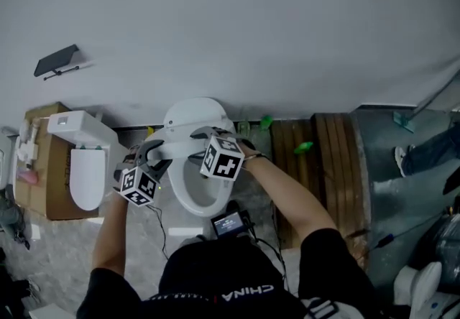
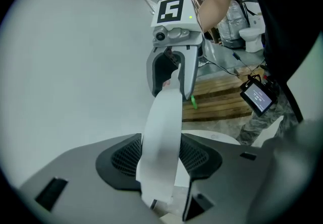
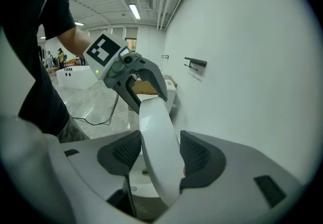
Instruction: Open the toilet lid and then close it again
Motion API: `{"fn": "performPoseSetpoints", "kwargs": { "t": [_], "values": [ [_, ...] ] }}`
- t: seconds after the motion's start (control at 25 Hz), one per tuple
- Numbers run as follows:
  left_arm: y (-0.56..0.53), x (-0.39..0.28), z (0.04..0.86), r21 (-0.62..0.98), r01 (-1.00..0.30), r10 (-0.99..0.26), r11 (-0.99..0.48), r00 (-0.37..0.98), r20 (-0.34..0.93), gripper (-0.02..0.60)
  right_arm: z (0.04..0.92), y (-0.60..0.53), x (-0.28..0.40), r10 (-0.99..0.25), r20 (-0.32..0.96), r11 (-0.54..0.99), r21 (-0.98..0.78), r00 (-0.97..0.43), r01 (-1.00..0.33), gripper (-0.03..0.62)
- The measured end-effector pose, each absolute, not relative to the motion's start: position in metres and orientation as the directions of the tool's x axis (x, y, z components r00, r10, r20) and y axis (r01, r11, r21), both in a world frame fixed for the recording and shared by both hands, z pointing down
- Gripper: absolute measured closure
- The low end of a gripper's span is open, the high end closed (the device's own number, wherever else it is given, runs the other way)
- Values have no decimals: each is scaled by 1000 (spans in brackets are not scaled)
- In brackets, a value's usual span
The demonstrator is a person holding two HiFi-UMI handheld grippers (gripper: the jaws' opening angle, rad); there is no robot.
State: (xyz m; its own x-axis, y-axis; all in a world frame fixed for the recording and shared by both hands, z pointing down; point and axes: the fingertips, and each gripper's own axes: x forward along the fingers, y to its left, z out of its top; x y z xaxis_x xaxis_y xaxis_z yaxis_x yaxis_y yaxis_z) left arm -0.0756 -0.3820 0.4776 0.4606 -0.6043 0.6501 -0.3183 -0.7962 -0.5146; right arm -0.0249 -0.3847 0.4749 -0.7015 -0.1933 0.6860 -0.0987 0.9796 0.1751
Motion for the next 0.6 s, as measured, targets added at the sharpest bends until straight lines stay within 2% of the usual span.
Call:
{"fn": "performPoseSetpoints", "kwargs": {
  "t": [0.2, 0.6],
  "values": [
    [-349, -75, 496, -526, -332, -621, -783, 466, 630, 370, 496, -353, -22, -238, 724, 969, 220, -647, -110, 353],
    [-291, -70, 546, -579, -265, -629, -771, 457, 628, 362, 547, -295, -18, -351, 795, 936, 315, -496, -156, 352]
  ]
}}
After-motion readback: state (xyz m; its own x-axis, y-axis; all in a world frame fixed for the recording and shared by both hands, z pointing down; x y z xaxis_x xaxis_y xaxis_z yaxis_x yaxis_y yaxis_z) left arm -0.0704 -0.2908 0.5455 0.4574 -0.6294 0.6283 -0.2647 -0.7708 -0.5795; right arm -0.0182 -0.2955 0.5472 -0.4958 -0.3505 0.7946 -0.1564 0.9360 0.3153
